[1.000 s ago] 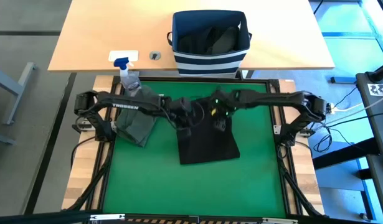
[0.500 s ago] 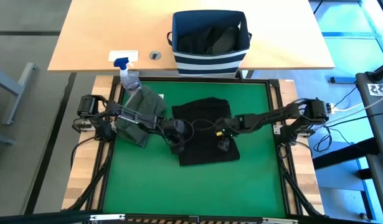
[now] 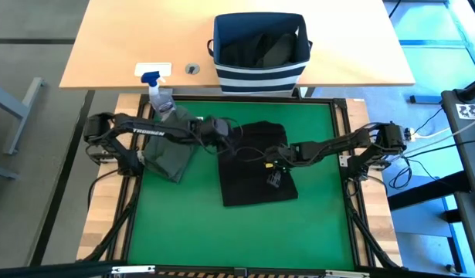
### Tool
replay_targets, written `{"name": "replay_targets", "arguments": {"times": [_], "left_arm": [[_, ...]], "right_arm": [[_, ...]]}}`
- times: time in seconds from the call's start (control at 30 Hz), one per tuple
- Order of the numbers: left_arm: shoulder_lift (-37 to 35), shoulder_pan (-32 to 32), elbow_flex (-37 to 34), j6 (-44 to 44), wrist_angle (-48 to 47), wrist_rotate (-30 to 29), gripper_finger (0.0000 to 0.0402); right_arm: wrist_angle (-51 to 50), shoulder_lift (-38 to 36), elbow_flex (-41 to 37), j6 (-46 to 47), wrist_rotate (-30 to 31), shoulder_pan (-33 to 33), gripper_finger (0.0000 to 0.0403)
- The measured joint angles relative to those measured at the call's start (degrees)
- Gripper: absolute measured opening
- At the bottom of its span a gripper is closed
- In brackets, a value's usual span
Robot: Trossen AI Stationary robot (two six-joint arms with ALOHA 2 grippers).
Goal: Fold Laundry from Bin
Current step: Fold the black shirt
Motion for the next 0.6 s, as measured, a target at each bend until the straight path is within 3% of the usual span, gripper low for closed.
{"name": "replay_targets", "arguments": {"times": [0.33,0.6], "left_arm": [[6.2,6.4,-2.4,3.6,0.9,13.4,0.0171],[6.4,6.4,-2.4,6.6,2.6,9.8,0.0171]], "right_arm": [[2.1,0.0,0.0,0.0,2.3,0.0,0.0225],[2.3,0.0,0.1,1.1,2.3,0.0,0.0225]]}}
